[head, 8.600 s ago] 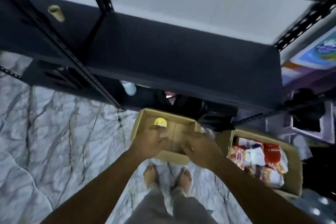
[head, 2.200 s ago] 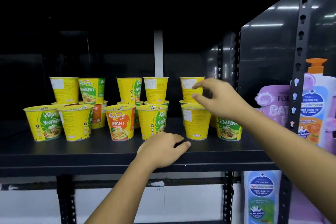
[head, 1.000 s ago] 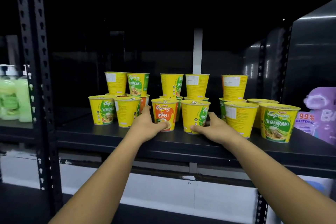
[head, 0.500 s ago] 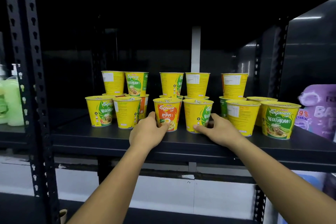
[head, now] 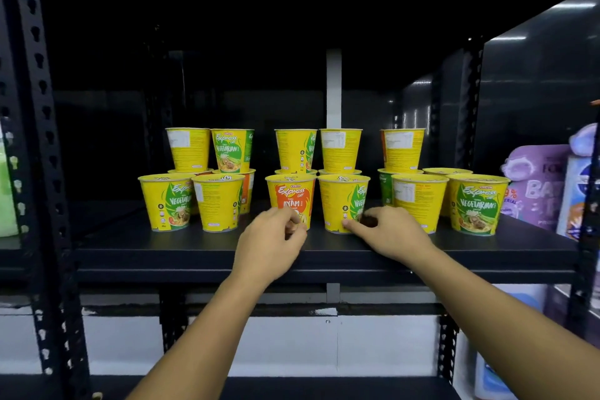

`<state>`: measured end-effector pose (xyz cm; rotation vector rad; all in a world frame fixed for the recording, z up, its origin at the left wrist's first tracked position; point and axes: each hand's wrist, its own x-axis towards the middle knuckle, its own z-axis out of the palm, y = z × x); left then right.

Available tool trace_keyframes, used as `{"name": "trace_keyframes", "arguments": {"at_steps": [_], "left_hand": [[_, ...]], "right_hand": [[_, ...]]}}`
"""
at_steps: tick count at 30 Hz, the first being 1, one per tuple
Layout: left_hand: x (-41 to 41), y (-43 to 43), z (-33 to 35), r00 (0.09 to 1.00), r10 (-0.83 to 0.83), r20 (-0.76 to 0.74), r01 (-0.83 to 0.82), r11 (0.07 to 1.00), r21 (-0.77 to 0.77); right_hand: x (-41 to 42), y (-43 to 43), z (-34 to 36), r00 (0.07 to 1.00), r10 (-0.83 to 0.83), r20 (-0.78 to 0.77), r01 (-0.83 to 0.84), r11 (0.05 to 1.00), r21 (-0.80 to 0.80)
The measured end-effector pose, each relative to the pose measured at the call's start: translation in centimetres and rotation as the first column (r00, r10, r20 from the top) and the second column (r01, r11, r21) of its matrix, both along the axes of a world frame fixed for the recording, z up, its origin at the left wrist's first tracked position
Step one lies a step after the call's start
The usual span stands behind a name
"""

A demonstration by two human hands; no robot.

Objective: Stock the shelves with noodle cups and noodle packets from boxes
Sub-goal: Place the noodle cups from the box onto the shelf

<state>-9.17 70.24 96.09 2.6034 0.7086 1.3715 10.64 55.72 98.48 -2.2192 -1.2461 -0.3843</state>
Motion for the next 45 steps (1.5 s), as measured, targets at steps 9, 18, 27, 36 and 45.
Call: {"name": "trace_keyframes", "arguments": {"at_steps": [9,18,27,36,45], "left_hand": [[4.4,-5.1,0.0,0.931,-0.252,-0.265,0.288,0.952,0.108],[11.4,-9.5,1.0,0.940,-0.256,-0.225,0.246,0.967,-0.071],[16.6,-11.7,4.0,0.973,-0.222,0.057,0.219,0.827,-0.517],[18.8,-11.7,3.3,0.957,-0.289,0.039,0.260,0.788,-0.558],[19.2,-10.7,2.8,0.957,-0.289,0.009,0.251,0.814,-0.525]], "right_hand": [[0.7,-7.7,-3.0,0.972,0.134,0.191,-0.133,0.991,-0.021],[6.9,-15.1,-2.6,0.979,-0.043,0.201,0.029,0.997,0.068],[13.4,-17.0,-0.5,0.978,-0.051,-0.203,0.113,0.945,0.308],[16.7,-14.5,-0.2,0.899,0.181,-0.398,-0.046,0.944,0.326],[17.4,-13.9,-0.9,0.924,0.149,-0.352,-0.019,0.938,0.346]]}}
